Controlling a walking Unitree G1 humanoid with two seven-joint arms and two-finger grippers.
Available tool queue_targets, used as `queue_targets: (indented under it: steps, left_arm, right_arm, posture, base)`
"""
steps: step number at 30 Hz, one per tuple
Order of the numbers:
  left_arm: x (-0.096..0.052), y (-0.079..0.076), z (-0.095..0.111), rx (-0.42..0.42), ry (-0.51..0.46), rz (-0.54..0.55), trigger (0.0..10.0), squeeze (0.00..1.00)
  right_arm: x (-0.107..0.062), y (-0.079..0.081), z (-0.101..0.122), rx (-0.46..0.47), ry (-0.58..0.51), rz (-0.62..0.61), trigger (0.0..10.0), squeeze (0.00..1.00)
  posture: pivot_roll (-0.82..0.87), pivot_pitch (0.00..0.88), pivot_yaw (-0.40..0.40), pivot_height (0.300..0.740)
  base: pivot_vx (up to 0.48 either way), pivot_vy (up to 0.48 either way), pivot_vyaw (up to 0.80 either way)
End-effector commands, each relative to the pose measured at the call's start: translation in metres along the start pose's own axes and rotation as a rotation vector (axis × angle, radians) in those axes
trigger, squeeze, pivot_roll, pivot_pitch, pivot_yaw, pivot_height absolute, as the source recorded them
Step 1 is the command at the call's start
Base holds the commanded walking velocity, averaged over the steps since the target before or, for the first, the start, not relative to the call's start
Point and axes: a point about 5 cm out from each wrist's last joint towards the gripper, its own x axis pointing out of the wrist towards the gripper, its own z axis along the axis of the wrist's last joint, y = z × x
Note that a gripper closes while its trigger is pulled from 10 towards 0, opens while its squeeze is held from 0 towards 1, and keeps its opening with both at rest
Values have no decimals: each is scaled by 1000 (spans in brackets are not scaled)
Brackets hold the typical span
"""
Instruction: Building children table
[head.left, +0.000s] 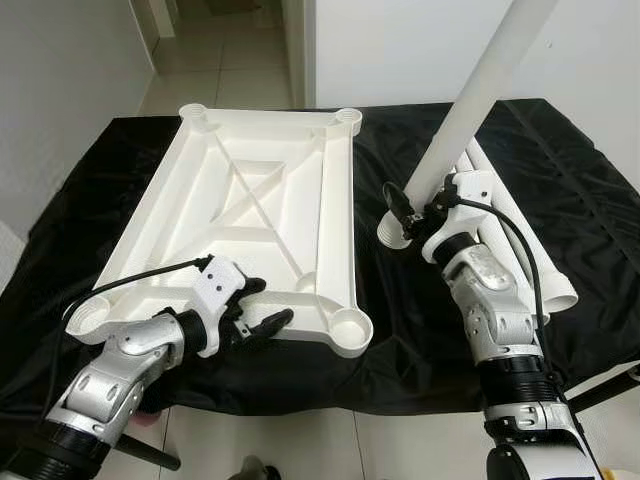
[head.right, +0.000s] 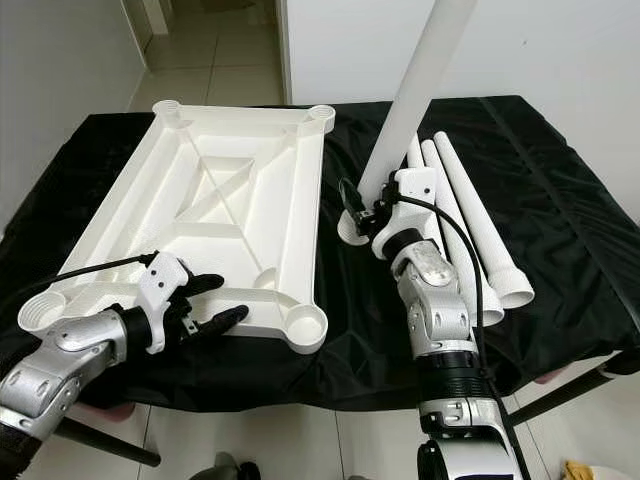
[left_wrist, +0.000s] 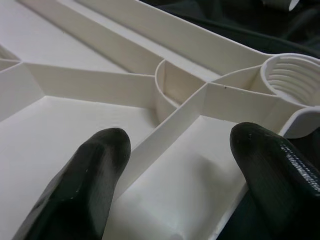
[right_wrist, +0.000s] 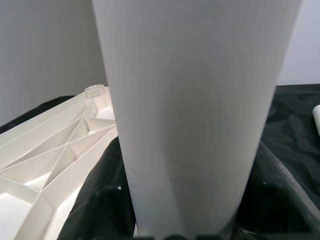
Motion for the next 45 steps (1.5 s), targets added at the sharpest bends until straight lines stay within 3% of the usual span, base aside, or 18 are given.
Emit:
queue_targets:
  steps: [1, 15, 19, 27, 39, 45]
  left_arm:
    - [-3, -15, -1, 12, 13, -221, 10000, 0]
    - [-11, -25, 3, -4, -1, -261, 10000, 0]
    - [-12, -32, -4, 23, 57, -290, 10000, 0]
    - [-8, -34, -9, 43, 80, -293, 10000, 0]
    - [12, -35, -13, 65, 115, -303, 10000, 0]
    - [29, -20, -19, 72, 183, -232, 10000, 0]
  right_arm:
    - [-1, 0, 4, -7, -12, 4, 10000, 0]
    - [3, 3, 2, -1, -7, 17, 10000, 0]
    - [5, 7, 1, -1, -6, 36, 10000, 0]
    - [5, 5, 4, -8, -11, 30, 10000, 0]
    - [1, 6, 3, -4, -11, 16, 10000, 0]
    - [-3, 4, 2, -4, -6, -3, 10000, 0]
  posture:
    - [-89, 80, 69, 740]
    - [-70, 66, 60, 740]
    - [-75, 66, 62, 740]
    - [-82, 68, 68, 740]
    - [-111, 75, 89, 740]
    - [-124, 88, 102, 740]
  base:
    - [0, 0, 0]
    - [0, 0, 0]
    - [0, 0, 0]
    - [0, 0, 0]
    - [0, 0, 0]
    - [0, 0, 0]
